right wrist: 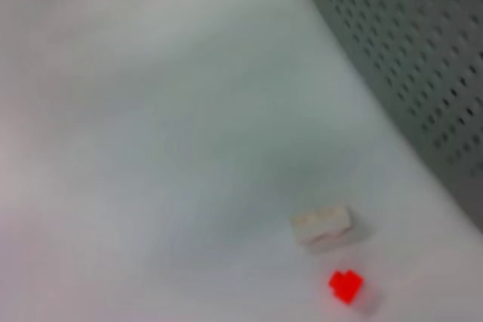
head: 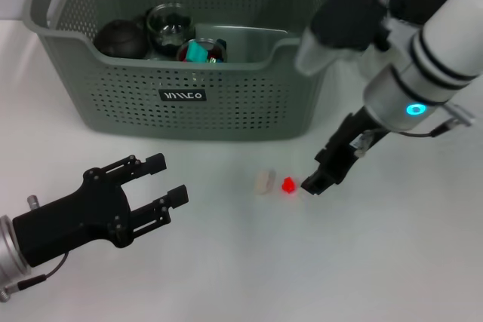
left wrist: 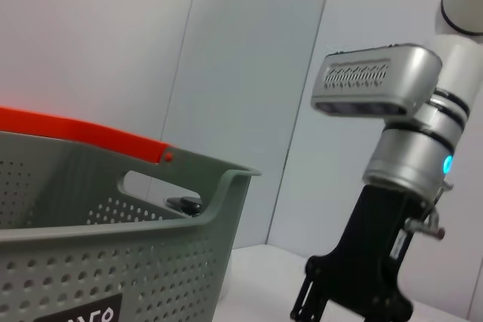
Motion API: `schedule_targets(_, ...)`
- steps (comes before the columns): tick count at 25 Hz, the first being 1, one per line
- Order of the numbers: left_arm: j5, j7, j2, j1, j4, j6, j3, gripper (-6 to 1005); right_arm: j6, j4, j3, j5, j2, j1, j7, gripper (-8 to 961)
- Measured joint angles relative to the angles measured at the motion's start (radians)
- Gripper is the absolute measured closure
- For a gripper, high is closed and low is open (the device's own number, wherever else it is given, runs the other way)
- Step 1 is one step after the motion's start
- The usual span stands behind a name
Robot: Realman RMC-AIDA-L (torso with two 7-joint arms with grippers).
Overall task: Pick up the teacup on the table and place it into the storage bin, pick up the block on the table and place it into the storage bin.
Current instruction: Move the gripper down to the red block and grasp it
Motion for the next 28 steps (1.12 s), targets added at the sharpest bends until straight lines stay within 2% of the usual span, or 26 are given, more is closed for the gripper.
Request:
schedule_targets(4, 0.000, 0.000, -0.001, 0.001, 0.000, -0.002, 0.000, 343, 0.093, 0.010, -0.099, 0.000, 0.002, -0.012, -0.017, 381)
schedule_targets(5, 0.000, 0.000, -0.001, 0.002, 0.000, -0.002, 0.000, 343, 0.130, 0.011, -0.151, 0.000, 0.003, -0.018, -0.022, 382)
schedule_targets(10, 0.000, 0.000, -0.001, 0.002, 0.000, -0.003, 0.000, 343, 0.177, 0.013, -0.223, 0.001, 0.004, -0.022, -0.047, 386)
schedule_targets(28, 0.000, 0.001, -0.002, 0.006, -0.004, -0.020, 0.000, 343, 0.354, 0.151, -0.306, 0.122, 0.008, 0.006, -0.080, 403)
